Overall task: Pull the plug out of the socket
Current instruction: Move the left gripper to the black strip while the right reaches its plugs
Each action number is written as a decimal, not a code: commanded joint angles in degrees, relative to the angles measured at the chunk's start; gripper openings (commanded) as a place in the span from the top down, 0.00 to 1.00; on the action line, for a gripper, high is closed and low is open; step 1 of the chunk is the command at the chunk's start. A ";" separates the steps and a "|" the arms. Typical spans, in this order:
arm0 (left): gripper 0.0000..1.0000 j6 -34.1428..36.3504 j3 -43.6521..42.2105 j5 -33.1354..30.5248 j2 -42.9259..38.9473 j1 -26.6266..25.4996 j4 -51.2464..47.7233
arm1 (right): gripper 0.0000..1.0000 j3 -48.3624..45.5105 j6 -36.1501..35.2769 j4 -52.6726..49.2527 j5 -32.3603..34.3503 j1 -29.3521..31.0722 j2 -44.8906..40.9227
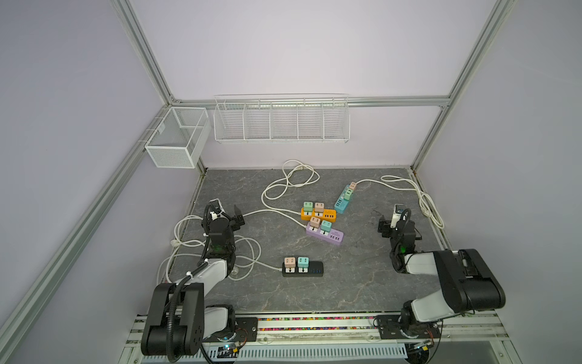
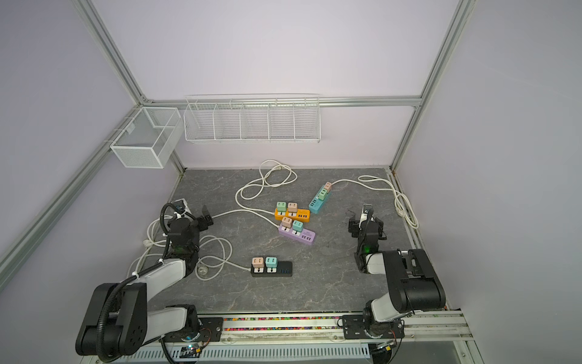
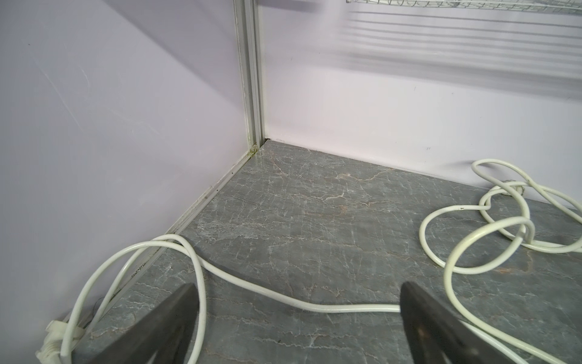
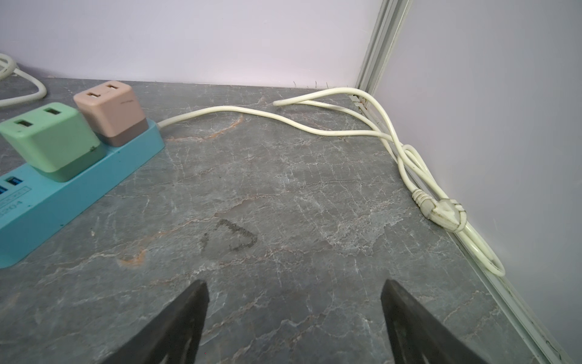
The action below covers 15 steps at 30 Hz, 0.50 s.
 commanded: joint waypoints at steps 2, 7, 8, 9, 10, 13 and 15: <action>0.00 -2.05 3.48 2.30 -2.53 -0.03 -9.06 | 0.11 1.37 -0.50 -8.48 4.63 1.62 -9.49; 0.00 -4.65 6.23 4.07 -5.84 0.01 -15.98 | 0.11 6.54 4.44 -25.61 3.94 1.07 -16.55; 0.00 -5.06 7.00 5.10 -6.75 0.01 -17.72 | 0.11 7.63 5.39 -28.87 3.94 1.05 -17.85; 0.00 -5.72 7.89 6.43 -8.01 0.01 -20.24 | 0.11 8.70 6.79 -31.69 4.22 0.97 -19.10; 0.00 -6.55 8.85 7.31 -9.30 0.00 -22.52 | 0.11 9.99 9.17 -35.47 4.45 0.74 -20.59; 0.00 -13.61 11.50 4.99 -12.78 -0.01 -31.25 | 0.11 15.94 21.81 -51.65 4.93 -0.30 -23.18; 0.00 -16.55 12.21 4.58 -15.16 0.08 -34.59 | 0.11 18.59 25.91 -57.99 2.29 -0.78 -23.57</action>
